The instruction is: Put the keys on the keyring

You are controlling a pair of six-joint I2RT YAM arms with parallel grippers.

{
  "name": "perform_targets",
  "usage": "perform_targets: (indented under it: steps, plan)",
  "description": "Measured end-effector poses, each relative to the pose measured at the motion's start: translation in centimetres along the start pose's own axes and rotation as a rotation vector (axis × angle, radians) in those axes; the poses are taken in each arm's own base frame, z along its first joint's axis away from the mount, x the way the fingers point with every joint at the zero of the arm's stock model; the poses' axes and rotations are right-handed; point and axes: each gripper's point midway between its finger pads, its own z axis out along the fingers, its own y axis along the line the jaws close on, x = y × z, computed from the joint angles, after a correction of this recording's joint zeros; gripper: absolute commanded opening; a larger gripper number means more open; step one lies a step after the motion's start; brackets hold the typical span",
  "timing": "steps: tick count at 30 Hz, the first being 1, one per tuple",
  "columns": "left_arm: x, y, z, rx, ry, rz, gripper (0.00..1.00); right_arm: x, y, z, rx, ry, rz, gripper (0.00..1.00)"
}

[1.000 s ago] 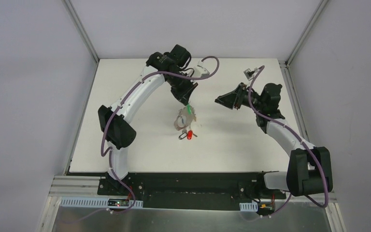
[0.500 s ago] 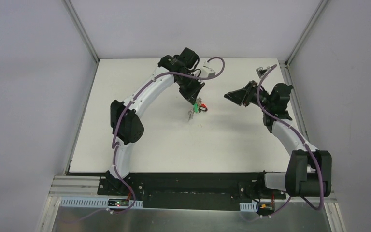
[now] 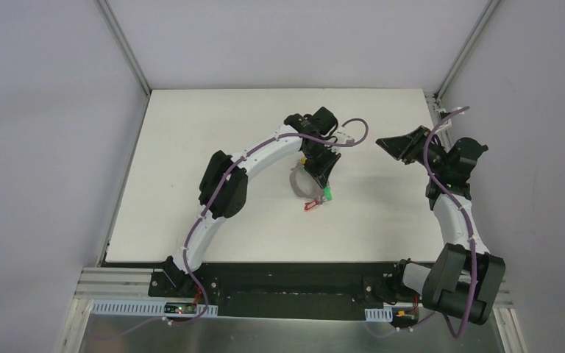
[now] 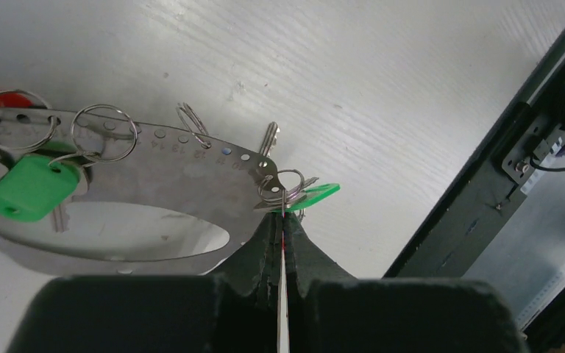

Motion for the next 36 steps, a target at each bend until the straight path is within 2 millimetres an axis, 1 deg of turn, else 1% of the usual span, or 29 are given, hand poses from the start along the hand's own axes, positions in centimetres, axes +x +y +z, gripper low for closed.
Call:
perform_targets:
  steps: [3,7,11,13,20,26,29,32,35,36]
  plan:
    - [0.2,0.2,2.1,0.009,0.013,-0.044,0.0,-0.2,-0.2,-1.1,0.018,-0.01,0.013,0.52]
    - [0.2,0.4,4.3,0.016,0.017,-0.098,0.0,0.6,-0.3,-1.6,0.028,0.014,0.034,0.52]
    - [-0.6,0.1,5.6,0.041,-0.014,-0.167,0.01,1.7,-0.6,-1.9,0.039,0.049,0.051,0.53]
    - [-1.3,0.0,6.3,0.063,-0.037,-0.212,0.03,2.2,-0.8,-2.0,0.047,0.064,0.058,0.53]
    - [-2.2,-0.6,8.6,0.137,-0.066,-0.348,0.34,3.3,-0.7,-2.4,0.057,0.092,0.053,0.53]
    - [-2.4,-1.4,8.8,0.176,-0.07,-0.369,0.55,3.5,-0.8,-2.5,0.061,0.097,0.045,0.53]
    - [-1.9,-1.6,8.2,0.174,-0.072,-0.351,0.67,3.6,-0.9,-2.6,0.063,0.099,0.045,0.53]
    - [-1.3,-1.7,7.1,0.154,-0.073,-0.32,0.77,3.6,-0.9,-2.6,0.063,0.1,0.042,0.54]
    - [-1.0,-2.1,5.2,0.129,-0.084,-0.27,0.98,3.6,-0.9,-2.7,0.06,0.103,0.041,0.56]
    - [-1.1,-2.3,4.4,0.126,-0.091,-0.252,0.99,3.7,-0.9,-2.7,0.058,0.104,0.04,0.56]
